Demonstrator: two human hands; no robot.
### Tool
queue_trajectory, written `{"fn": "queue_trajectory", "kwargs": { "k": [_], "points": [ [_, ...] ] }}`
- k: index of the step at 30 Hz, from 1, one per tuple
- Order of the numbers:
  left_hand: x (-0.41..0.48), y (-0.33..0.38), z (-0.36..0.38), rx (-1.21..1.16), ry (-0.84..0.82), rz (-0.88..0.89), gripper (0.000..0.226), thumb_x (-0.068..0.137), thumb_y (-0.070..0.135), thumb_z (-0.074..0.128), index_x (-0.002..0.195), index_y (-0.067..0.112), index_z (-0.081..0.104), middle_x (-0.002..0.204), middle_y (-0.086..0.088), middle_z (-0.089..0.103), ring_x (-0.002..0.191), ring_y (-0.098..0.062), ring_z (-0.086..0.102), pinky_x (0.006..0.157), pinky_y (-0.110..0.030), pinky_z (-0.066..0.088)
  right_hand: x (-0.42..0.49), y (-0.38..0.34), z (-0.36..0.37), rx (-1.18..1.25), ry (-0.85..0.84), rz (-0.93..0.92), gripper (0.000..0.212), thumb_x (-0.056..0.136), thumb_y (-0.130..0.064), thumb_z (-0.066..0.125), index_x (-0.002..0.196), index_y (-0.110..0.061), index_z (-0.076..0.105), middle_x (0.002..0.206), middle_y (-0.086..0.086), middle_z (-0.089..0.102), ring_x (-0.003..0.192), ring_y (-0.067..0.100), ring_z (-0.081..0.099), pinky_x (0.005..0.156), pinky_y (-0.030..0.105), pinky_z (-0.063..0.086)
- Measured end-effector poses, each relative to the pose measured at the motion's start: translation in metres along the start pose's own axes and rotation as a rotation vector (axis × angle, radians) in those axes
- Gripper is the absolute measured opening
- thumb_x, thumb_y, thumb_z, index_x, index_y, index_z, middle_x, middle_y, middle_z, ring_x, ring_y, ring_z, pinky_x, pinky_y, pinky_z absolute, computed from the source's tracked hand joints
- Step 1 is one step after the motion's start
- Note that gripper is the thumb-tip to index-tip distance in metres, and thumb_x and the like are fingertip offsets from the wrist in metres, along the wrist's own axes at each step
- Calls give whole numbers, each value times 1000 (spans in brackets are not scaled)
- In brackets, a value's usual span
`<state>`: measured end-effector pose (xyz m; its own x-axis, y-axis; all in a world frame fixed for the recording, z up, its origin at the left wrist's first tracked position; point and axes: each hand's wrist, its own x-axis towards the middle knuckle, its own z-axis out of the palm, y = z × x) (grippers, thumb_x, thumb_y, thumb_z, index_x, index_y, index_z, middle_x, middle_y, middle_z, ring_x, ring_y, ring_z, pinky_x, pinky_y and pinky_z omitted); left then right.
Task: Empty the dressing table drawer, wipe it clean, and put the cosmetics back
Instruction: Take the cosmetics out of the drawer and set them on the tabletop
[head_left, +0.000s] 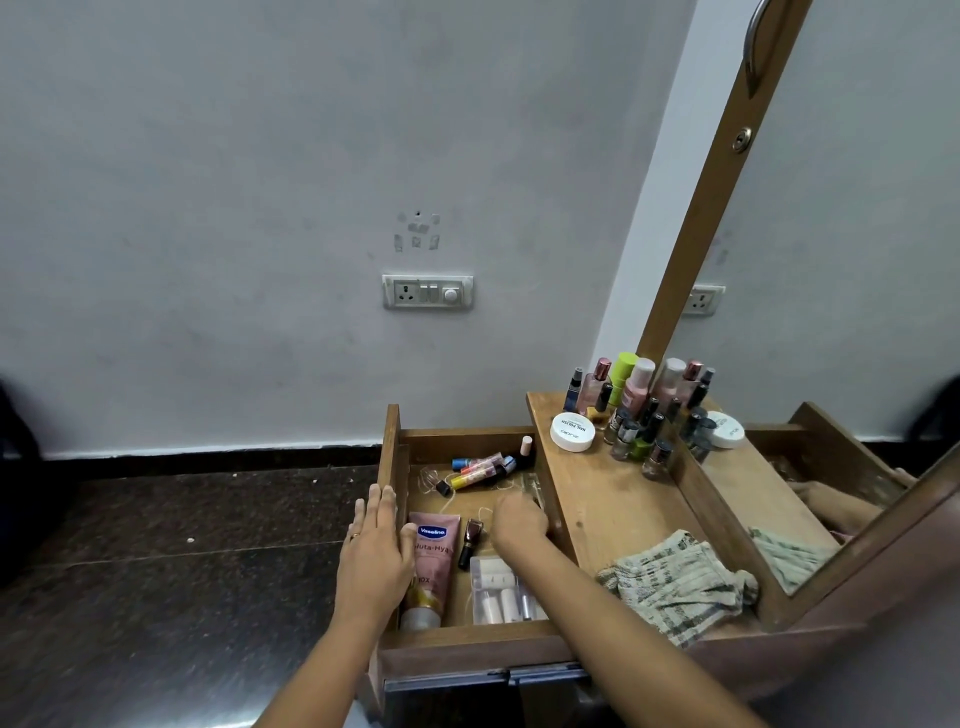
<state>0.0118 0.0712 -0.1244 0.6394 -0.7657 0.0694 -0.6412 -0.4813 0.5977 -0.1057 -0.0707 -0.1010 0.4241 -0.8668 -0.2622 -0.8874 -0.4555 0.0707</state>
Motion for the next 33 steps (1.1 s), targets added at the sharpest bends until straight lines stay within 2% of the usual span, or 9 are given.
{"fn": "queue_trajectory", "kwargs": {
  "k": [4, 8, 13, 17, 22, 26, 30, 33],
  "points": [
    [0, 0, 0, -3, -3, 0, 60, 101, 41, 36, 154, 21, 16, 162, 3, 8, 149, -18, 3, 117, -41, 18, 2, 1, 9, -46, 2, 39, 47, 100, -8, 40, 143, 8, 30, 141, 22, 44, 121, 25, 55, 89, 30, 51],
    [0, 0, 1, -4, 2, -4, 61, 101, 41, 36, 154, 21, 16, 162, 3, 7, 149, -18, 4, 117, -41, 18, 5, 6, 11, -66, 20, 59, 41, 99, -8, 42, 139, 3, 39, 133, 19, 51, 118, 25, 57, 87, 29, 51],
    [0, -1, 1, -18, -4, -3, 61, 101, 42, 36, 154, 21, 15, 162, 4, 6, 149, -17, 2, 118, -41, 18, 13, 14, 16, -60, 74, 64, 53, 100, -17, 46, 143, 7, 27, 136, 21, 47, 119, 24, 55, 92, 28, 49],
    [1, -1, 1, -22, -6, -10, 61, 101, 42, 36, 154, 22, 14, 162, 5, 6, 149, -17, 1, 118, -41, 17, 16, 14, 11, -60, 59, 69, 41, 99, -13, 46, 137, 1, 40, 133, 17, 52, 118, 22, 56, 94, 27, 49],
    [1, -2, 2, -20, -5, -12, 61, 101, 43, 36, 154, 23, 13, 162, 6, 6, 149, -16, 0, 118, -39, 17, 18, 13, 8, -33, 33, 95, 28, 99, -15, 48, 125, -7, 52, 120, 9, 61, 105, 16, 62, 82, 23, 50],
    [2, -1, 2, -14, -1, -16, 61, 101, 43, 36, 154, 23, 15, 162, 6, 7, 149, -16, 1, 117, -39, 18, 22, 10, 5, -48, 38, 73, 27, 98, -21, 50, 121, -10, 55, 112, 3, 65, 98, 12, 64, 73, 21, 48],
    [2, -2, 2, -10, 1, -8, 62, 101, 42, 36, 154, 22, 14, 162, 5, 6, 149, -17, 1, 117, -40, 19, 28, 6, -6, -46, 77, 67, 28, 96, -18, 54, 122, -10, 57, 116, 5, 65, 103, 17, 65, 78, 25, 52],
    [2, -2, 2, -9, 3, -8, 61, 101, 42, 36, 154, 22, 14, 162, 5, 7, 149, -17, 1, 117, -40, 19, 30, -1, -12, -78, 101, 87, 26, 94, -16, 55, 119, -12, 62, 111, 2, 67, 98, 16, 65, 68, 24, 46]
  ]
}}
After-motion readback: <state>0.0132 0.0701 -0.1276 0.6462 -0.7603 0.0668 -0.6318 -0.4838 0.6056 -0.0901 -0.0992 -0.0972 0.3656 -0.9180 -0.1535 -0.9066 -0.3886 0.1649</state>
